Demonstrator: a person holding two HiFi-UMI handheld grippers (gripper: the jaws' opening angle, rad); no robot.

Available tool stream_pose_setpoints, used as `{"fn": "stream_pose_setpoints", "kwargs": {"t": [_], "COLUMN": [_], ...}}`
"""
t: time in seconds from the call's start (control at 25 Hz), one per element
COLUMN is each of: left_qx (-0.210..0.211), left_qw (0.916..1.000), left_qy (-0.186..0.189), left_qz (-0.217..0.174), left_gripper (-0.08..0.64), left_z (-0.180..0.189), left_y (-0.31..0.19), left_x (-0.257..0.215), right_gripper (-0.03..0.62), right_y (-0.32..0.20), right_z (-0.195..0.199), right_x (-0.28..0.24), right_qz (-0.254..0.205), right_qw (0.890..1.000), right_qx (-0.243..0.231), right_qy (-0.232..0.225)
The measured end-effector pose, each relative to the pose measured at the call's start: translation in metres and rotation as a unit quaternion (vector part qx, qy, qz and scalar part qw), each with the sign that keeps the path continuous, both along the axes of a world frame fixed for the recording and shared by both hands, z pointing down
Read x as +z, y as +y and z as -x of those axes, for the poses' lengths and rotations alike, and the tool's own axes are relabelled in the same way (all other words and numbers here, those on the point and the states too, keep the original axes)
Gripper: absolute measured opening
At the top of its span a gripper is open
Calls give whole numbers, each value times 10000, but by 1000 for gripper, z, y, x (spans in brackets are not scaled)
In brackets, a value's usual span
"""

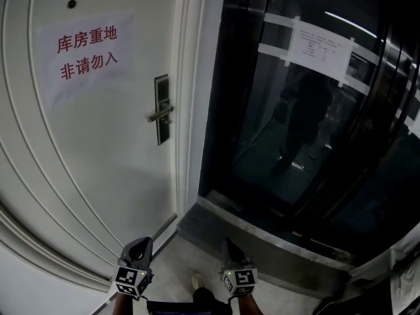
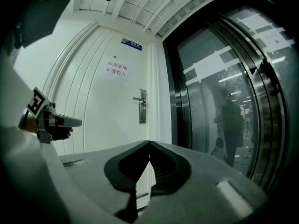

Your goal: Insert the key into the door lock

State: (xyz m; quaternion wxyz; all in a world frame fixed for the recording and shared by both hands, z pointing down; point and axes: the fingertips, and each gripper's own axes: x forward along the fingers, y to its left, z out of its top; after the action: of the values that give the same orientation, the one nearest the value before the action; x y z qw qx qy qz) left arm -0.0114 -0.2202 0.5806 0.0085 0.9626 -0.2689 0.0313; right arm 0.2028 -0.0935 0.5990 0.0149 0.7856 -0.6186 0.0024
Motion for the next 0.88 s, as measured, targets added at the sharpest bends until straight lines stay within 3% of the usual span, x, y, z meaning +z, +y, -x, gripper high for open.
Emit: {"fn": "stream_pose_setpoints", "kwargs": {"t": [0.88], "left_qx": [73], "left_qw": [9999], "left_qy": [-1], "left_qz": [-148], "left_gripper": [2], "left_z": [-2], "left_y": [9], "left_x": [-7], "right_gripper": [2], "right_y": [5], "right_z": [5], "right_x": [-2], "right_qz": [-26], "right_qw": [9999], "right_qx": [-61], "right_qy": [80]}}
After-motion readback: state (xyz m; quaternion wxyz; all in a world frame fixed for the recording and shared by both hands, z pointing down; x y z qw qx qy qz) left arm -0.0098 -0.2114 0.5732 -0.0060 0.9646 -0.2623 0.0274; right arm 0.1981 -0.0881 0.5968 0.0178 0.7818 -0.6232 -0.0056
